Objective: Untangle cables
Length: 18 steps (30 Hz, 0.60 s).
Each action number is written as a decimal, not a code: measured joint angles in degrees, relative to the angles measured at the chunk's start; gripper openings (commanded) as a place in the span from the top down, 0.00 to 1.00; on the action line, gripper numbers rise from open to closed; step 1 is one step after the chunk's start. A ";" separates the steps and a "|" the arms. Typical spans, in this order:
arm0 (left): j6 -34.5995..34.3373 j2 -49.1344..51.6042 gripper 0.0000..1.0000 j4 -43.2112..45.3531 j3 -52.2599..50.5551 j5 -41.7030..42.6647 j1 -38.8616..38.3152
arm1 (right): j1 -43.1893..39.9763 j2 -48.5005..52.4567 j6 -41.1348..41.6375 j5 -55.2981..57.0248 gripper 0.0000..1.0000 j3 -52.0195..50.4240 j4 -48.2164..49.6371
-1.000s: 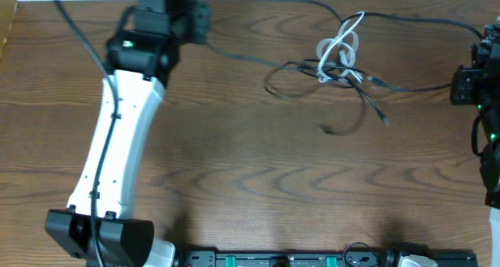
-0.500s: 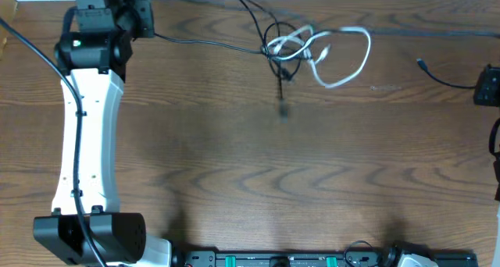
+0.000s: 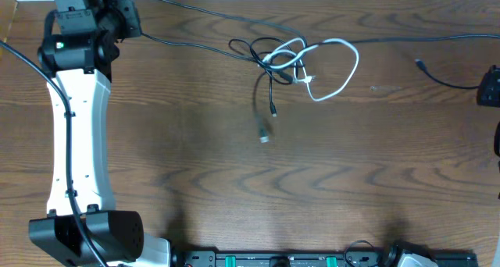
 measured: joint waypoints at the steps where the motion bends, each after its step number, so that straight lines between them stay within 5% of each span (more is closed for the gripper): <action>1: -0.02 0.00 0.93 0.02 0.00 0.15 -0.46 | 0.00 0.57 0.04 -0.96 0.99 0.02 -0.02; 6: 0.04 0.00 0.92 -0.11 0.00 0.72 -4.50 | 0.22 4.17 0.31 -3.89 0.95 0.02 -0.63; 13: 0.07 0.00 0.93 -0.15 0.00 0.87 -10.67 | 3.80 5.25 0.35 -7.04 0.57 0.04 -0.81; 18: 0.22 0.00 0.93 -0.15 0.00 0.85 -15.39 | 9.92 5.75 0.24 -8.04 0.55 0.07 -0.87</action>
